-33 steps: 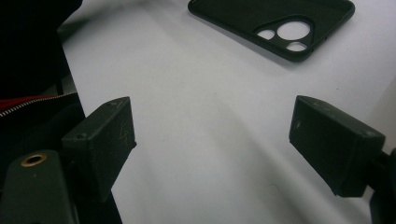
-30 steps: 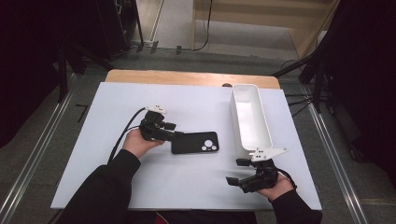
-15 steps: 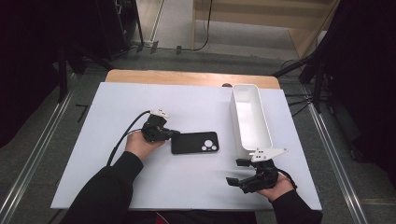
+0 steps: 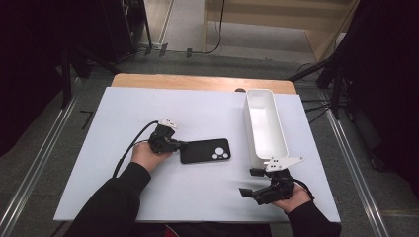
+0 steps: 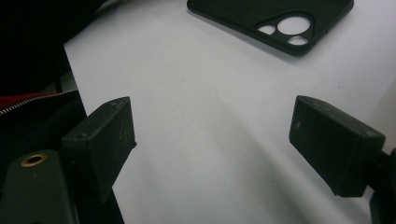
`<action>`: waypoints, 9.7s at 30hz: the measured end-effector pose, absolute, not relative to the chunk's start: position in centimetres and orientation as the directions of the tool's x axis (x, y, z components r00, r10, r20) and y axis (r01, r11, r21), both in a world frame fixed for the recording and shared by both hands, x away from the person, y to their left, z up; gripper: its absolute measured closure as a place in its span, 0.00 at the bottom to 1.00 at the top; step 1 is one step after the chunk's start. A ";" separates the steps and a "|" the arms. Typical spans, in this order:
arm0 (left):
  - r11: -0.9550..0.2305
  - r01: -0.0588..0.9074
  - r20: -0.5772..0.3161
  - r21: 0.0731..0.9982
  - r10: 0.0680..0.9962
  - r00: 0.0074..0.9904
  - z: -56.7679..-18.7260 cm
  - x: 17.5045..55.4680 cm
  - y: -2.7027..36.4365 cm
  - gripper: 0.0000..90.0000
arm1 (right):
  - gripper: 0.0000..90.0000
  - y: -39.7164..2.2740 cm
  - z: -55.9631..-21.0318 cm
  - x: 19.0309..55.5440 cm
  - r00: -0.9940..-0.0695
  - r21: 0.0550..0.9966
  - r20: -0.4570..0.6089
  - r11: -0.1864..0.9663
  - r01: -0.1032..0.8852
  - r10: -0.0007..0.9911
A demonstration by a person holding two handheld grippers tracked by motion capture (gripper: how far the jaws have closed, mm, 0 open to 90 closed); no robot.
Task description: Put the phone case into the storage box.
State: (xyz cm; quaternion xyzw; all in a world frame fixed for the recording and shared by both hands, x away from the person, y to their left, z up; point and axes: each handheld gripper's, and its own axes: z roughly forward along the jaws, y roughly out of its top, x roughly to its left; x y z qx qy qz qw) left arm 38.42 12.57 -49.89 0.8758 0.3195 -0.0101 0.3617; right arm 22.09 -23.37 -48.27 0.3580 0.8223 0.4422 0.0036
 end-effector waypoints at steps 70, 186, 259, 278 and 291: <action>-0.440 0.565 -0.367 0.698 0.458 0.810 -46.8 29.8 19.5 0.34 | 0.14 -23.7 -48.3 22.3 -0.709 0.733 0.304 0.320 0.600 0.636; -0.478 0.488 -0.212 0.730 0.521 0.827 -48.3 35.5 11.3 0.00 | 0.14 -23.8 -48.5 22.4 -0.714 0.732 0.290 0.333 0.594 0.637; -0.561 0.437 -0.056 0.703 0.569 0.820 -50.3 34.1 10.2 0.15 | 0.14 -23.6 -48.5 22.3 -0.719 0.733 0.290 0.337 0.591 0.631; -0.484 0.494 -0.149 0.722 0.589 0.794 -48.4 34.3 11.1 0.15 | 0.14 -23.7 -48.4 22.3 -0.721 0.743 0.281 0.333 0.581 0.633; -0.424 0.536 -0.233 0.730 0.582 0.779 -46.8 33.7 11.8 0.15 | 0.14 -23.7 -48.2 22.3 -0.719 0.750 0.278 0.324 0.577 0.637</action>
